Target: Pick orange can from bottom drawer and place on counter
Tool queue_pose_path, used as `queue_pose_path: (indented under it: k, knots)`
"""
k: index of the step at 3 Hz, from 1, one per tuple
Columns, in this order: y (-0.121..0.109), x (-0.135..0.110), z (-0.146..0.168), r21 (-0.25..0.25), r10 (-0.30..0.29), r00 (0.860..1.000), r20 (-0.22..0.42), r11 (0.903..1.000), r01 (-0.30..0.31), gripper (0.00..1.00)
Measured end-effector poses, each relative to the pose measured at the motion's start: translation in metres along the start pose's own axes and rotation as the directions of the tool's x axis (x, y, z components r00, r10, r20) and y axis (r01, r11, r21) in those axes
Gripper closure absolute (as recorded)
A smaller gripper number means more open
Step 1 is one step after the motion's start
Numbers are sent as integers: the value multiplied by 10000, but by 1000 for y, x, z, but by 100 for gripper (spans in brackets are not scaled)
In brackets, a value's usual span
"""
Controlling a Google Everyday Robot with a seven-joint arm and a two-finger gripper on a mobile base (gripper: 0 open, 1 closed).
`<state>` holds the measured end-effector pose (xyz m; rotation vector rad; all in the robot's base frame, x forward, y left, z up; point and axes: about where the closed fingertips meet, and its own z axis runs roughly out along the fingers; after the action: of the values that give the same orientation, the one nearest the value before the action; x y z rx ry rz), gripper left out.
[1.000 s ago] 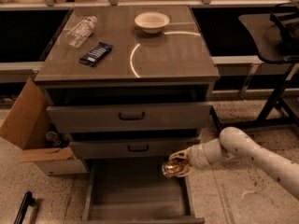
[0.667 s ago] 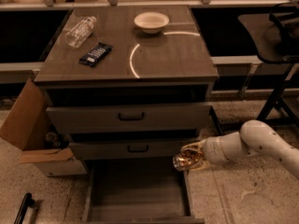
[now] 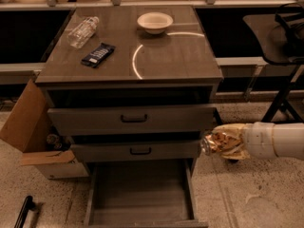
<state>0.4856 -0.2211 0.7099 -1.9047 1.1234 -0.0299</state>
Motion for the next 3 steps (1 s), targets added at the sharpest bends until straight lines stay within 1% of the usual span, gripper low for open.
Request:
queue_pose_path:
  k: [1,2,3]
  knots:
    - [0,0,1,-4,-6,10000,10,10000,6,100]
    - [-32,7,-7,309,85,9997,235,9995,-92,100]
    - [-93,17,-21,897,188,9969,761,9956,-256,100]
